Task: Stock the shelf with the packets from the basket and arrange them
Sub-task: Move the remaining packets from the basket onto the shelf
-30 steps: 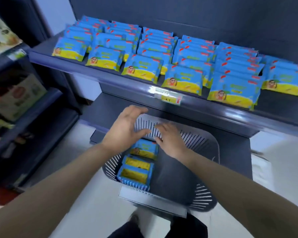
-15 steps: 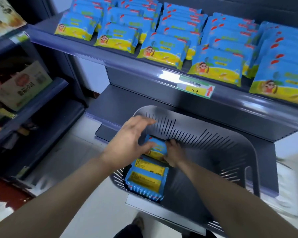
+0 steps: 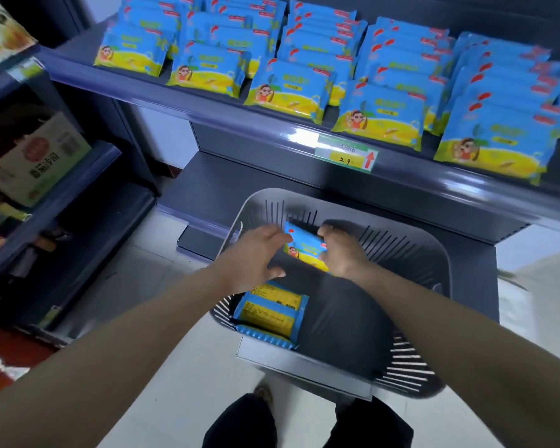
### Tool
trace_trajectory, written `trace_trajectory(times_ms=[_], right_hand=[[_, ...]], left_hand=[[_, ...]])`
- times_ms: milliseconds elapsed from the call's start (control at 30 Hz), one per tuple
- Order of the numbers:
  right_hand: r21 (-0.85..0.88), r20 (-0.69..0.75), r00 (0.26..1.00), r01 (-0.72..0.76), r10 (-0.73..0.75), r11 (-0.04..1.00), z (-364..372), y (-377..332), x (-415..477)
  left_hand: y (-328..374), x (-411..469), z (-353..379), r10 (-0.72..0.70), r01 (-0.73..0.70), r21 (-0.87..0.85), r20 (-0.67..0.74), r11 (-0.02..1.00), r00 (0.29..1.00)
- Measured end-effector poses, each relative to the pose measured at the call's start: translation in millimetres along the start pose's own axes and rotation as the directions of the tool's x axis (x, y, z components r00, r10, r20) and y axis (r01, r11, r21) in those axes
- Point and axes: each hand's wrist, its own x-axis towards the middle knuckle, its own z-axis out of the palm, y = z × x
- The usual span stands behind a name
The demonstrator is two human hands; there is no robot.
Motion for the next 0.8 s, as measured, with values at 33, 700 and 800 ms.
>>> trace_trajectory(times_ms=[33,700,800], right_hand=[[-0.008,-0.02,1.0,0.005,-0.005,1.0,-8,1,-4],[-0.058,0.019,0.998,-0.061,0.062,0.996,-15,52,-40],[-0.061,0.032,0.997,-0.065,0.067,0.996,-14,56,-42]], left_hand=[[-1,2,6,-0.014,0.013,0.02,0.059,1.0,0.998],[-5,41,89,-0.26,0.295,0.03,0.564,0.955,0.784],[7,40,99,-0.294,0.33,0.077,0.672,0.941,0.68]])
